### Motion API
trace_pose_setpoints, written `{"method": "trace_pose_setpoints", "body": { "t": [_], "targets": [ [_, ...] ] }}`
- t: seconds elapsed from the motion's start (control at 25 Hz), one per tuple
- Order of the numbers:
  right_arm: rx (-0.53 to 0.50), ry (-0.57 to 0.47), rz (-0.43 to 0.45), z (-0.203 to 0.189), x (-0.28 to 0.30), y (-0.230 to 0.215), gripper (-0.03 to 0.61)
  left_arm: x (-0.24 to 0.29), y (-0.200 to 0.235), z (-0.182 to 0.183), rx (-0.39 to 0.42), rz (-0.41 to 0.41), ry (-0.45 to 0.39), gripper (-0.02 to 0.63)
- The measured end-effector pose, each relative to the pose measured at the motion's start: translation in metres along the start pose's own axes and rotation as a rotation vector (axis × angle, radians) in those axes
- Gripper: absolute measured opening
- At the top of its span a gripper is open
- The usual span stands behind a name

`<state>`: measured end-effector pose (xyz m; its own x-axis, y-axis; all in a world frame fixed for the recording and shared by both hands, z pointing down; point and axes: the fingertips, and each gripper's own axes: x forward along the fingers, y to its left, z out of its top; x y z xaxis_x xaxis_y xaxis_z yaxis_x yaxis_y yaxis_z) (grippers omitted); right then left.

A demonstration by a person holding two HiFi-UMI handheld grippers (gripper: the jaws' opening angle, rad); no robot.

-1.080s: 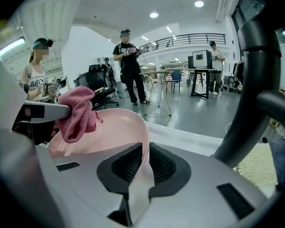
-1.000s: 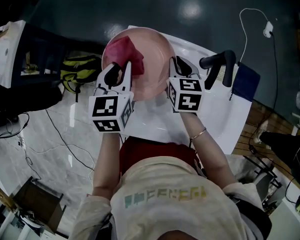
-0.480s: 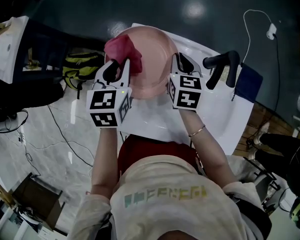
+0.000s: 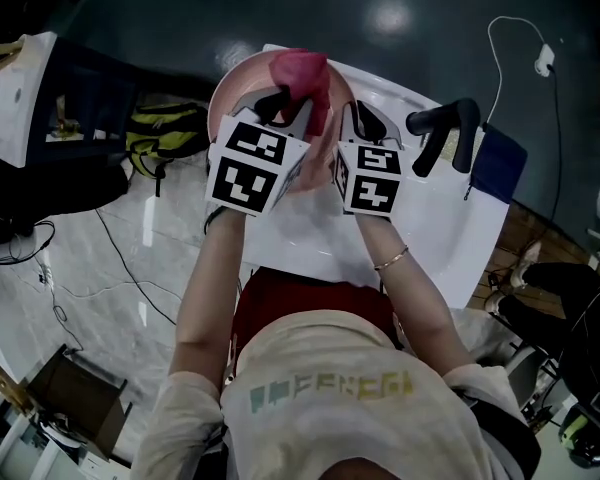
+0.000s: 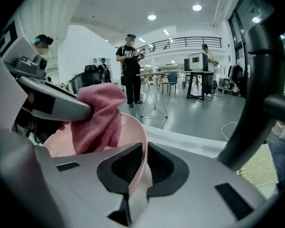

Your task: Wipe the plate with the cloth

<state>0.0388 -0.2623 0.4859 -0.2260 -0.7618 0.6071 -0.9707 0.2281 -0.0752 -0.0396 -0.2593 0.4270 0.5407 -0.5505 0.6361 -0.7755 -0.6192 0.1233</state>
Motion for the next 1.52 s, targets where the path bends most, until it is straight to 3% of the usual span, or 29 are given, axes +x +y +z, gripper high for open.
{"method": "trace_pose_setpoints", "body": {
  "t": [0.16,0.4,1.52],
  "targets": [
    [0.003,0.001,0.003,0.002,-0.001,0.001,0.040,0.022,-0.011,-0.001,0.031,-0.039,0.048,0.067],
    [0.008,0.004,0.020,0.004,0.000,0.005,0.040,0.046,-0.013,-0.017,0.048,-0.032,0.125,0.067],
    [-0.030,0.002,0.009,0.003,0.001,-0.001,0.040,0.004,0.061,-0.051,-0.021,0.209,0.197,0.067]
  ]
}}
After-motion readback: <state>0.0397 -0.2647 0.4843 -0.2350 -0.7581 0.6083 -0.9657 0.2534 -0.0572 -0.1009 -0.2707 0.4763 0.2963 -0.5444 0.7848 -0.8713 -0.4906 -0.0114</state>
